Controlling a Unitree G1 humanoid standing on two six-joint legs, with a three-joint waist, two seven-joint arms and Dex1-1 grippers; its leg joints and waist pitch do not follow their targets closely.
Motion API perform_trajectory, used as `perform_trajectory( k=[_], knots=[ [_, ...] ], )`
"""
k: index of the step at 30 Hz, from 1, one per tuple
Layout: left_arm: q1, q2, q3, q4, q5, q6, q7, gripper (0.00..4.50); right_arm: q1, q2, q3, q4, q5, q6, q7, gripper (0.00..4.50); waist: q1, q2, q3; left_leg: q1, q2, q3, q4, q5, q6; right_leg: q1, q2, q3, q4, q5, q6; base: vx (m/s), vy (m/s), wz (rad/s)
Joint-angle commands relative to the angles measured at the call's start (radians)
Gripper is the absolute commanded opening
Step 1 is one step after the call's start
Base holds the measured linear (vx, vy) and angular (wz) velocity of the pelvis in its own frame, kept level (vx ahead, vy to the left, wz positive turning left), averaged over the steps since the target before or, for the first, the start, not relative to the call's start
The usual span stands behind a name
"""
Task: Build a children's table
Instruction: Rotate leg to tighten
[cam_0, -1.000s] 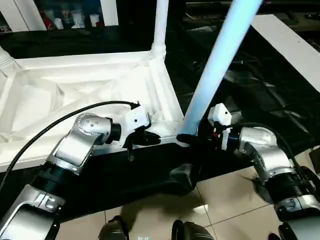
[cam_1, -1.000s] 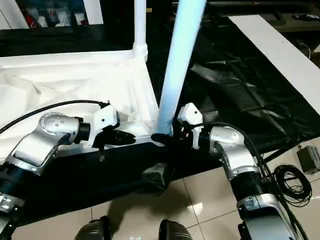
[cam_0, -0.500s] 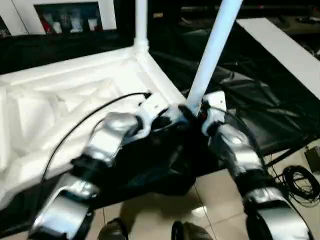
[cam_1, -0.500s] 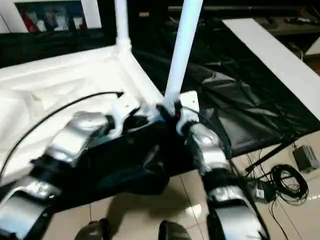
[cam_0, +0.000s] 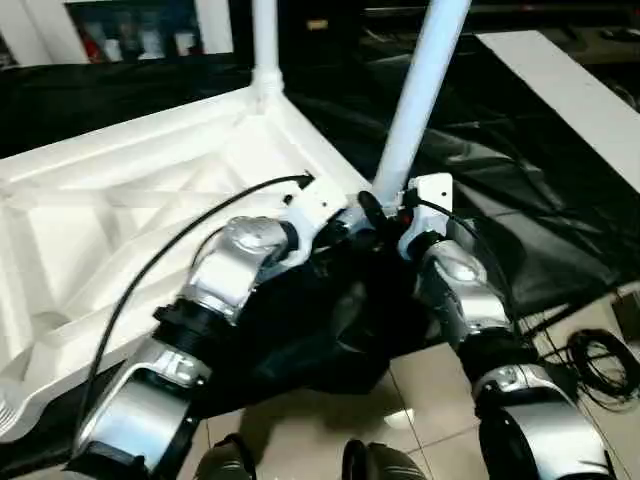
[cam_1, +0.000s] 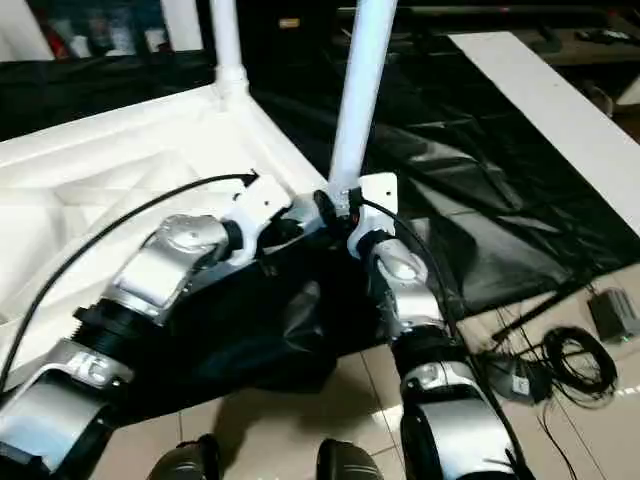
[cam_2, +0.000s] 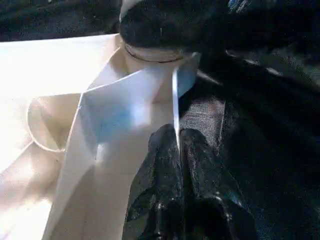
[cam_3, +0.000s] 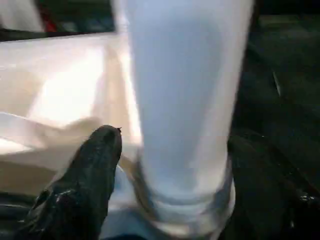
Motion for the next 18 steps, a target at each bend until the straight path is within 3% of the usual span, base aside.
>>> perform_trajectory(
  k=[1,3,7,8,9,11,16,18],
  knots=[
    [0.069,0.043,-0.064,0.018,0.03,0.016,-0.075,0.0,0.011,-0.051,0.028,-0.056,0.01,0.021,0.097,3.85,0.002,0.0,-0.065,0.018,0.021,-0.011,-0.06,-0.229,0.046,0.039,-0.05,0.036,-0.081,-0.227,-0.194,0.0,0.0,0.0],
    [0.083,0.066,-0.08,-0.013,0.025,0.008,-0.119,0.0,0.022,-0.084,0.038,-0.077,0.012,0.045,0.154,3.98,0.001,0.0,-0.067,0.019,0.021,-0.011,-0.058,-0.206,0.053,0.041,-0.048,0.037,-0.079,-0.193,-0.201,0.0,0.0,0.0],
    [0.126,0.145,-0.11,-0.104,-0.009,-0.034,-0.26,0.0,0.1,-0.21,0.073,-0.228,0.085,0.161,0.464,3.98,0.006,0.003,-0.073,0.018,0.021,-0.004,-0.049,-0.095,0.111,0.051,-0.042,0.038,-0.056,0.033,-0.259,0.0,0.0,0.0],
    [0.129,0.151,-0.113,-0.11,-0.013,-0.042,-0.275,0.0,0.106,-0.22,0.079,-0.239,0.089,0.166,0.486,3.98,0.009,0.015,-0.073,0.019,0.021,-0.006,-0.049,-0.092,0.12,0.052,-0.042,0.037,-0.056,0.053,-0.267,0.0,0.0,0.0],
    [0.134,0.162,-0.117,-0.118,-0.019,-0.058,-0.299,0.0,0.117,-0.236,0.088,-0.256,0.092,0.174,0.52,3.98,0.009,0.009,-0.072,0.019,0.021,-0.003,-0.046,-0.082,0.132,0.051,-0.041,0.037,-0.054,0.086,-0.275,0.0,0.0,0.0],
    [0.141,0.181,-0.118,-0.133,-0.027,-0.068,-0.333,0.0,0.141,-0.275,0.113,-0.284,0.097,0.186,0.586,3.98,0.014,0.01,-0.072,0.021,0.023,-0.004,-0.048,-0.088,0.134,0.053,-0.044,0.034,-0.055,0.073,-0.288,0.0,0.0,0.0],
    [0.166,0.236,-0.13,-0.202,-0.071,-0.103,-0.452,0.0,0.181,-0.326,0.154,-0.33,0.103,0.207,0.691,3.98,0.015,0.01,-0.066,0.026,0.028,-0.008,-0.057,-0.174,0.081,0.046,-0.05,0.035,-0.069,-0.1,-0.272,0.0,0.0,0.0],
    [0.174,0.247,-0.134,-0.229,-0.084,-0.099,-0.48,0.0,0.182,-0.321,0.16,-0.325,0.09,0.198,0.689,3.98,0.015,0.009,-0.067,0.026,0.029,-0.008,-0.057,-0.166,0.073,0.046,-0.05,0.035,-0.067,-0.099,-0.271,0.0,0.0,0.0]
  ],
)
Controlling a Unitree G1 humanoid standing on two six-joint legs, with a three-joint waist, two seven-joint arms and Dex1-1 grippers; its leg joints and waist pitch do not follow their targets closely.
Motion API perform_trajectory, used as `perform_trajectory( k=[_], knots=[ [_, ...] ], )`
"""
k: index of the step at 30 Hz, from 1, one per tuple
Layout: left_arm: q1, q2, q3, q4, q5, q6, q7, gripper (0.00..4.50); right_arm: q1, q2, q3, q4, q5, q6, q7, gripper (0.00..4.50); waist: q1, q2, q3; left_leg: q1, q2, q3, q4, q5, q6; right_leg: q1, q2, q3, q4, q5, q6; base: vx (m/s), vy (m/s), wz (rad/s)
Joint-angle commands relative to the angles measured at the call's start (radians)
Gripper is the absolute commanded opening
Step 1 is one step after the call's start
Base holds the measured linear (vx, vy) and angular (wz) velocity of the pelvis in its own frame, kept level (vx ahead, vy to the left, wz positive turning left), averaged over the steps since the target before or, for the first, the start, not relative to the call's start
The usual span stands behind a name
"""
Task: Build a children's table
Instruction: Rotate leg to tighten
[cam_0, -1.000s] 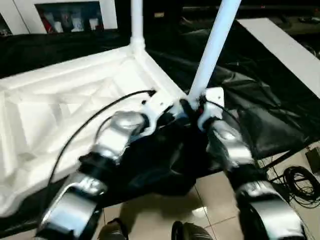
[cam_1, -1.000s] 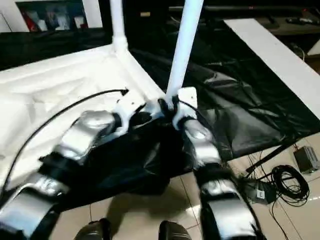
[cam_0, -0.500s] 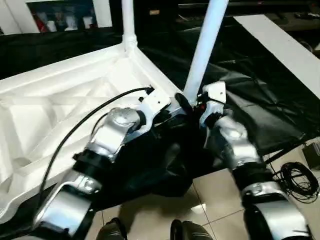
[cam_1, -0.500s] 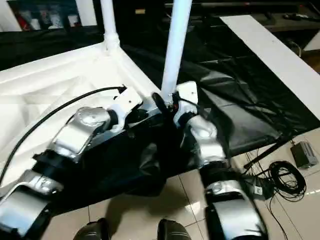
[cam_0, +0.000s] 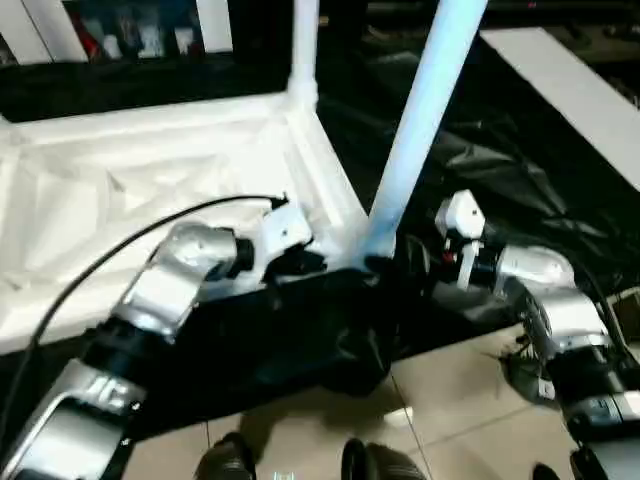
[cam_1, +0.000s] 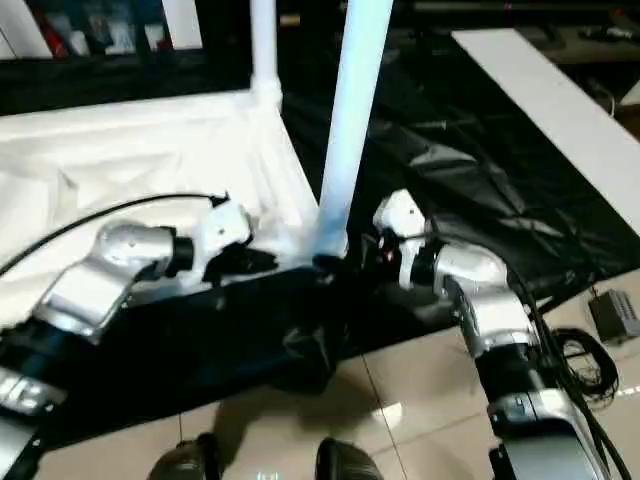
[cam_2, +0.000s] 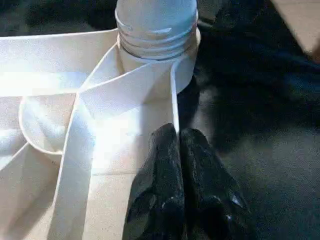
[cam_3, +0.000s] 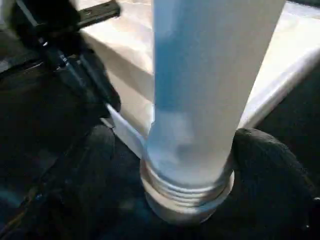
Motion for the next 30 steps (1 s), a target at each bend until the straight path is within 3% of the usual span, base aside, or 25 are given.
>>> perform_trajectory(
  k=[1,5,13,14,24,27,30],
  knots=[
    [0.037,0.001,-0.086,-0.007,0.003,0.016,-0.071,0.0,0.007,-0.001,0.018,-0.009,-0.001,0.007,0.015,3.98,-0.001,0.01,-0.069,0.028,0.027,-0.006,-0.051,-0.144,0.073,0.045,-0.049,0.041,-0.061,-0.07,-0.273,0.0,0.0,0.0],
    [0.04,0.001,-0.081,-0.014,0.0,0.026,-0.077,0.0,0.003,-0.001,0.037,0.006,-0.04,-0.007,0.012,3.98,0.005,0.011,-0.072,0.029,0.026,-0.003,-0.046,-0.105,0.085,0.046,-0.046,0.041,-0.053,-0.001,-0.287,0.0,0.0,0.0],
    [0.041,0.005,-0.072,-0.009,-0.002,0.026,-0.082,0.0,-0.01,0.01,0.048,0.037,-0.068,-0.035,-0.002,3.45,0.004,0.007,-0.071,0.028,0.024,-0.004,-0.046,-0.112,0.084,0.048,-0.048,0.041,-0.053,-0.021,-0.274,0.0,0.0,0.0],
    [0.042,0.005,-0.072,-0.011,-0.003,0.029,-0.082,0.0,-0.01,0.01,0.048,0.037,-0.068,-0.035,-0.002,3.2,0.004,0.005,-0.072,0.028,0.024,-0.004,-0.045,-0.109,0.086,0.048,-0.048,0.041,-0.053,-0.017,-0.274,0.0,0.0,0.0],
    [0.045,-0.005,-0.067,-0.001,-0.001,0.038,-0.061,0.0,-0.007,0.034,0.037,0.066,-0.069,-0.069,-0.023,2.73,0.002,0.006,-0.072,0.027,0.023,-0.004,-0.044,-0.11,0.091,0.049,-0.047,0.041,-0.052,-0.012,-0.279,0.0,0.0,0.0],
    [0.027,-0.049,-0.046,0.052,0.016,0.057,0.024,0.0,-0.018,0.086,-0.001,0.119,-0.069,-0.039,-0.146,2.72,-0.001,0.007,-0.069,0.028,0.023,-0.004,-0.047,-0.144,0.074,0.045,-0.049,0.041,-0.059,-0.071,-0.275,0.0,0.0,0.0],
    [0.009,-0.093,-0.026,0.102,0.027,0.074,0.102,0.0,-0.022,0.128,-0.022,0.165,-0.077,-0.037,-0.244,2.72,-0.003,0.007,-0.061,0.032,0.024,-0.01,-0.057,-0.247,0.02,0.04,-0.053,0.04,-0.078,-0.261,-0.238,0.0,0.0,0.0]
  ],
)
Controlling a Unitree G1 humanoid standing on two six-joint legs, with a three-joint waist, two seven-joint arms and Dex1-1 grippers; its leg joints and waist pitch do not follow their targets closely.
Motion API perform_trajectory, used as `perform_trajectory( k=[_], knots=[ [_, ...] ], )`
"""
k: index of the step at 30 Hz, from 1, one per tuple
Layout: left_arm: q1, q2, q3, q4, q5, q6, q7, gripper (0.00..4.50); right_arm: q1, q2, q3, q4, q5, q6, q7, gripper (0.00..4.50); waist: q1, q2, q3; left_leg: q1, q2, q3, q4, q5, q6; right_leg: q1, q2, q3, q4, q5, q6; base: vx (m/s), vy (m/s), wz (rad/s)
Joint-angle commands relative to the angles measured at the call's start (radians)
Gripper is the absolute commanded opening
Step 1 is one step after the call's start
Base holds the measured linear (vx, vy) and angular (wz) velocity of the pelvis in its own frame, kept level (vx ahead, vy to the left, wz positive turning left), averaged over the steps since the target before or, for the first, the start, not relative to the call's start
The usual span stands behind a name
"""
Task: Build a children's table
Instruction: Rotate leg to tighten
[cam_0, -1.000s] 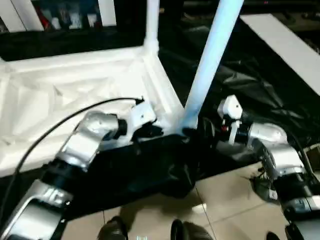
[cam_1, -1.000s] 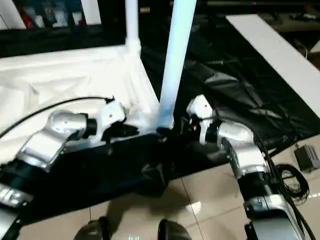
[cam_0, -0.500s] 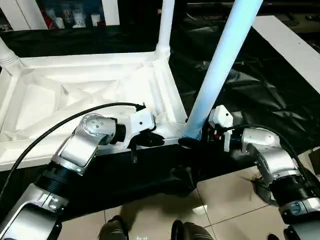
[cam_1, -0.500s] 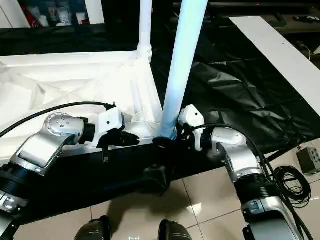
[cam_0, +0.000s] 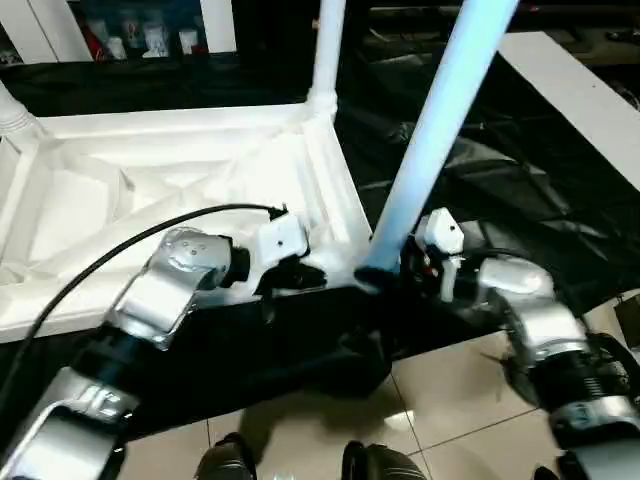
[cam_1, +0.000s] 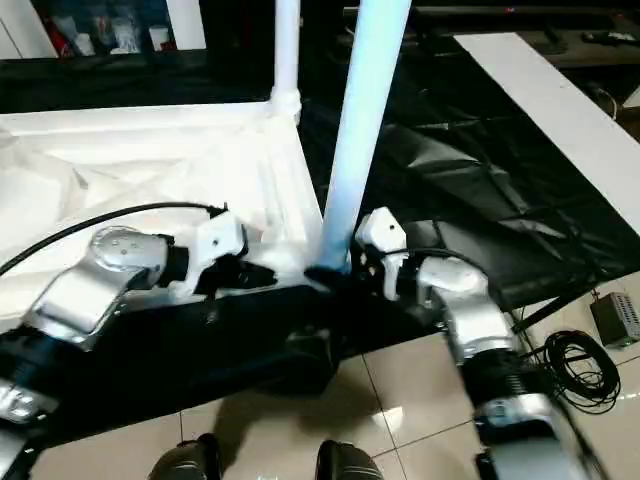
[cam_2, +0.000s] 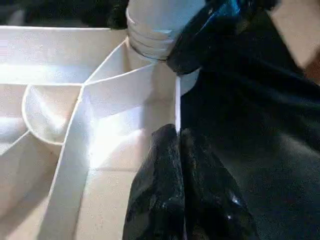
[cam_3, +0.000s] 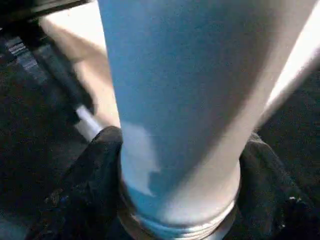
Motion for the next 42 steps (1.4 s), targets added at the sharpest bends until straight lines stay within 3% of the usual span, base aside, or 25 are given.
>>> perform_trajectory(
  k=[1,3,4,5,6,7,8,11,14,19,20,21,24,25,28,30,32,36,40,42],
  knots=[
    [0.002,-0.071,-0.022,0.093,0.037,0.06,0.116,0.0,0.0,0.062,-0.02,0.062,-0.019,0.011,-0.145,2.72,-0.006,0.008,-0.06,0.027,0.026,-0.012,-0.065,-0.283,0.004,0.03,-0.055,0.041,-0.086,-0.316,-0.218,0.0,0.0,0.0],
    [-0.001,-0.078,-0.018,0.099,0.038,0.065,0.128,0.0,-0.001,0.069,-0.023,0.066,-0.019,0.01,-0.158,2.72,-0.004,0.008,-0.06,0.032,0.027,-0.015,-0.068,-0.309,-0.014,0.026,-0.057,0.042,-0.092,-0.353,-0.202,0.0,0.0,0.0],
    [-0.001,-0.078,-0.018,0.099,0.038,0.065,0.128,0.0,-0.001,0.069,-0.023,0.066,-0.019,0.01,-0.158,2.72,-0.005,0.006,-0.061,0.027,0.026,-0.017,-0.069,-0.306,-0.014,0.029,-0.056,0.04,-0.091,-0.353,-0.196,0.0,0.0,0.0],
    [-0.024,-0.136,0.011,0.148,0.041,0.102,0.222,0.0,-0.018,0.131,-0.049,0.104,-0.035,0.003,-0.307,2.72,-0.006,0.008,-0.063,0.023,0.025,-0.017,-0.07,-0.301,-0.013,0.028,-0.055,0.042,-0.089,-0.344,-0.186,0.0,0.0,0.0],
    [-0.032,-0.152,0.019,0.164,0.044,0.109,0.251,0.0,-0.027,0.147,-0.059,0.118,-0.041,0.0,-0.357,2.72,-0.007,0.008,-0.061,0.031,0.026,-0.015,-0.07,-0.314,-0.02,0.019,-0.053,0.043,-0.094,-0.349,-0.184,0.0,0.0,0.0],
    [-0.059,-0.197,0.044,0.22,0.054,0.114,0.346,0.0,-0.062,0.195,-0.093,0.168,-0.056,-0.008,-0.511,2.72,-0.011,0.006,-0.065,0.026,0.021,-0.015,-0.069,-0.31,-0.029,0.021,-0.051,0.043,-0.09,-0.346,-0.183,0.0,0.0,0.0],
    [-0.06,-0.199,0.045,0.223,0.054,0.114,0.35,0.0,-0.064,0.197,-0.094,0.17,-0.057,-0.009,-0.519,2.72,-0.011,0.005,-0.066,0.025,0.021,-0.016,-0.069,-0.304,-0.034,0.022,-0.052,0.043,-0.089,-0.343,-0.18,0.0,0.0,0.0],
    [-0.084,-0.238,0.067,0.276,0.061,0.098,0.425,0.0,-0.109,0.222,-0.101,0.227,-0.095,-0.029,-0.653,2.72,-0.009,0.004,-0.069,0.026,0.019,-0.012,-0.065,-0.287,-0.017,0.021,-0.048,0.046,-0.087,-0.283,-0.169,0.0,0.0,0.0],
    [-0.098,-0.255,0.063,0.311,0.083,0.069,0.455,0.0,-0.155,0.256,-0.132,0.281,-0.086,-0.053,-0.737,2.72,-0.007,0.002,-0.076,0.022,0.013,-0.007,-0.058,-0.236,0.016,0.024,-0.044,0.05,-0.08,-0.203,-0.173,0.0,0.0,0.0],
    [-0.09,-0.236,0.047,0.289,0.094,0.066,0.424,0.0,-0.158,0.277,-0.152,0.259,-0.032,-0.09,-0.629,2.72,-0.004,-0.002,-0.08,0.016,0.015,-0.006,-0.055,-0.183,0.057,0.032,-0.043,0.049,-0.07,-0.114,-0.191,0.0,0.0,0.0],
    [-0.089,-0.23,0.044,0.286,0.097,0.064,0.417,0.0,-0.155,0.277,-0.15,0.251,-0.036,-0.11,-0.611,3.28,-0.003,-0.001,-0.08,0.016,0.014,-0.004,-0.053,-0.176,0.064,0.032,-0.043,0.049,-0.07,-0.105,-0.196,0.0,0.0,0.0],
    [-0.088,-0.223,0.041,0.282,0.098,0.062,0.406,0.0,-0.152,0.274,-0.148,0.242,-0.037,-0.126,-0.59,3.42,-0.004,-0.002,-0.08,0.016,0.014,-0.004,-0.053,-0.173,0.067,0.032,-0.043,0.05,-0.07,-0.102,-0.199,0.0,0.0,0.0],
    [-0.079,-0.196,0.025,0.264,0.101,0.037,0.367,0.0,-0.139,0.244,-0.124,0.198,-0.041,-0.144,-0.516,3.51,-0.005,-0.004,-0.077,0.009,0.013,-0.007,-0.055,-0.175,0.077,0.038,-0.044,0.047,-0.073,-0.121,-0.198,0.0,0.0,0.0],
    [-0.072,-0.18,0.013,0.251,0.104,0.022,0.34,0.0,-0.135,0.224,-0.119,0.171,-0.034,-0.134,-0.481,3.75,-0.009,-0.004,-0.076,0.009,0.014,-0.007,-0.056,-0.179,0.073,0.036,-0.044,0.048,-0.074,-0.137,-0.195,0.0,0.0,0.0],
    [-0.062,-0.156,-0.002,0.24,0.104,-0.013,0.293,0.0,-0.134,0.18,-0.107,0.141,-0.026,-0.117,-0.421,3.85,-0.015,-0.004,-0.072,0.011,0.016,-0.008,-0.058,-0.207,0.066,0.033,-0.044,0.048,-0.08,-0.197,-0.189,0.0,0.0,0.0],
    [-0.054,-0.134,-0.009,0.224,0.107,-0.02,0.26,0.0,-0.129,0.112,-0.069,0.122,-0.062,-0.091,-0.333,4.02,-0.015,-0.001,-0.072,0.014,0.017,-0.008,-0.057,-0.214,0.061,0.031,-0.043,0.049,-0.082,-0.211,-0.189,0.0,0.0,0.0],
    [-0.048,-0.121,-0.011,0.207,0.102,-0.017,0.237,0.0,-0.12,0.059,-0.029,0.112,-0.097,-0.086,-0.257,4.02,-0.014,0.001,-0.073,0.014,0.018,-0.007,-0.056,-0.199,0.058,0.033,-0.041,0.049,-0.079,-0.185,-0.2,0.0,0.0,0.0],
    [-0.021,-0.075,-0.027,0.135,0.06,-0.037,0.12,0.0,-0.083,-0.044,0.001,0.051,-0.094,-0.067,-0.064,4.02,-0.01,-0.002,-0.076,0.012,0.018,-0.004,-0.049,-0.143,0.096,0.04,-0.041,0.05,-0.067,-0.069,-0.239,0.0,0.0,0.0],
    [0.017,-0.002,-0.05,0.038,-0.006,-0.059,-0.056,0.0,-0.04,-0.114,0.018,-0.041,-0.032,-0.023,0.092,4.02,-0.007,0.0,-0.078,0.013,0.019,-0.004,-0.046,-0.112,0.125,0.044,-0.04,0.05,-0.059,-0.007,-0.264,0.0,0.0,0.0],
    [0.025,0.012,-0.05,0.021,-0.019,-0.068,-0.091,0.0,-0.032,-0.125,0.023,-0.057,-0.022,-0.013,0.116,4.02,-0.009,0.002,-0.077,0.017,0.022,-0.001,-0.046,-0.105,0.131,0.038,-0.039,0.05,-0.058,0.013,-0.277,0.0,0.0,0.0]
  ],
)
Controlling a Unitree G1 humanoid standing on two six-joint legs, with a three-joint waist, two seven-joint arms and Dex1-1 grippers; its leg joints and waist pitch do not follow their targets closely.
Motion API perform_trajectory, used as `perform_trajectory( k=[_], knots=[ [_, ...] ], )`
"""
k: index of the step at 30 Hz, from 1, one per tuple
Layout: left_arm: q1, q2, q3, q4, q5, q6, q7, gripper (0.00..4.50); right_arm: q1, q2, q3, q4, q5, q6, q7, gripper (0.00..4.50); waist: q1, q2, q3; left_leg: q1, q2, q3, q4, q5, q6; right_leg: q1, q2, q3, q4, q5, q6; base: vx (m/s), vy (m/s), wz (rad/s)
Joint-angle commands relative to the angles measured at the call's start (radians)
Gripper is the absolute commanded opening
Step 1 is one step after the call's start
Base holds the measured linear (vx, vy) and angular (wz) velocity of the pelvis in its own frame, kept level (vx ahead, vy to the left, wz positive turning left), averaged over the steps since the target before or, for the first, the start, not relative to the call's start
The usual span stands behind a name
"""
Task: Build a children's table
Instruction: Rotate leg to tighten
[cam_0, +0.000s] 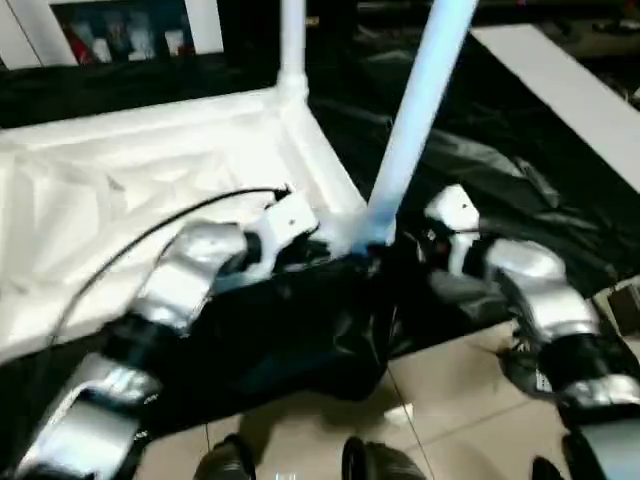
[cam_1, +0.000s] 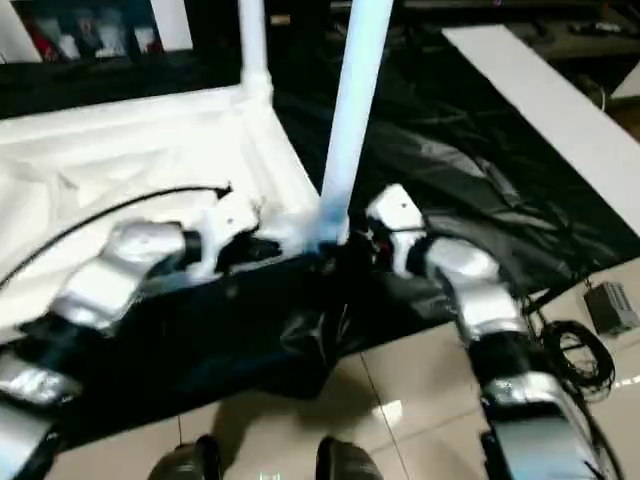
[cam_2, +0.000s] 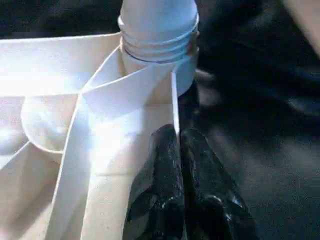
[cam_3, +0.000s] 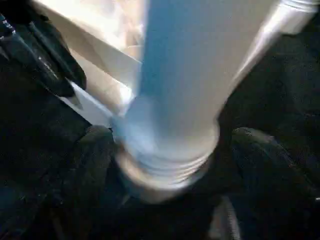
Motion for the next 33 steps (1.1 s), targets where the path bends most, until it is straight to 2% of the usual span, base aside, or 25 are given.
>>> perform_trajectory(
  k=[1,4,8,10,12,22,27,29,32,33],
  knots=[
    [0.041,-0.001,-0.06,-0.003,-0.024,-0.007,-0.086,0.0,0.01,-0.011,0.006,-0.036,0.021,0.021,0.035,4.02,0.0,0.003,-0.074,0.024,0.026,-0.006,-0.041,-0.111,0.121,0.051,-0.043,0.032,-0.054,0.004,-0.288,0.0,0.0,0.0],
    [0.058,0.024,-0.067,-0.044,-0.047,-0.008,-0.145,0.0,0.021,-0.027,0.026,-0.054,0.028,0.035,0.077,4.02,0.005,0.003,-0.073,0.026,0.028,-0.005,-0.043,-0.13,0.105,0.049,-0.045,0.034,-0.056,-0.033,-0.282,0.0,0.0,0.0],
    [0.061,0.025,-0.066,-0.05,-0.045,-0.003,-0.143,0.0,0.03,-0.031,0.036,-0.068,0.032,0.051,0.113,4.02,0.009,0.003,-0.074,0.029,0.027,-0.003,-0.042,-0.124,0.099,0.047,-0.043,0.035,-0.055,-0.021,-0.282,0.0,0.0,0.0],
    [0.059,0.022,-0.063,-0.047,-0.041,-0.002,-0.137,0.0,0.031,-0.026,0.035,-0.066,0.022,0.053,0.121,3.77,0.009,0.0,-0.075,0.027,0.025,-0.003,-0.041,-0.117,0.096,0.049,-0.043,0.034,-0.052,-0.009,-0.282,0.0,0.0,0.0],
    [0.061,0.023,-0.062,-0.05,-0.042,-0.001,-0.141,0.0,0.032,-0.026,0.035,-0.071,0.022,0.059,0.122,3.77,0.009,0.001,-0.075,0.027,0.025,-0.003,-0.04,-0.113,0.098,0.05,-0.043,0.035,-0.052,-0.006,-0.28,0.0,0.0,0.0],
    [0.07,0.028,-0.058,-0.063,-0.043,0.01,-0.147,0.0,0.036,-0.015,0.037,-0.076,0.024,0.073,0.116,2.82,0.008,-0.002,-0.075,0.026,0.023,-0.003,-0.038,-0.098,0.104,0.051,-0.043,0.035,-0.049,0.002,-0.276,0.0,0.0,0.0],
    [0.067,0.022,-0.054,-0.051,-0.036,0.015,-0.13,0.0,0.04,0.004,0.03,-0.061,0.014,0.079,0.075,2.7,0.008,-0.001,-0.073,0.026,0.024,-0.004,-0.038,-0.098,0.105,0.05,-0.044,0.035,-0.05,-0.005,-0.276,0.0,0.0,0.0],
    [0.063,0.011,-0.049,-0.036,-0.028,0.021,-0.104,0.0,0.035,0.026,0.015,-0.035,0.003,0.079,0.008,2.69,0.006,-0.003,-0.072,0.025,0.024,-0.003,-0.039,-0.106,0.099,0.048,-0.043,0.035,-0.052,-0.02,-0.274,0.0,0.0,0.0],
    [0.056,-0.008,-0.042,-0.011,-0.013,0.034,-0.058,0.0,0.027,0.061,-0.004,0.0,-0.018,0.072,-0.098,2.68,-0.001,-0.001,-0.066,0.026,0.024,-0.006,-0.044,-0.17,0.06,0.042,-0.046,0.035,-0.065,-0.141,-0.25,0.0,0.0,0.0],
    [0.038,-0.046,-0.024,0.035,0.013,0.054,0.039,0.0,0.023,0.118,-0.029,0.032,-0.024,0.082,-0.218,2.68,-0.001,0.001,-0.065,0.027,0.024,-0.007,-0.045,-0.181,0.051,0.041,-0.047,0.035,-0.066,-0.164,-0.245,0.0,0.0,0.0]
  ],
)
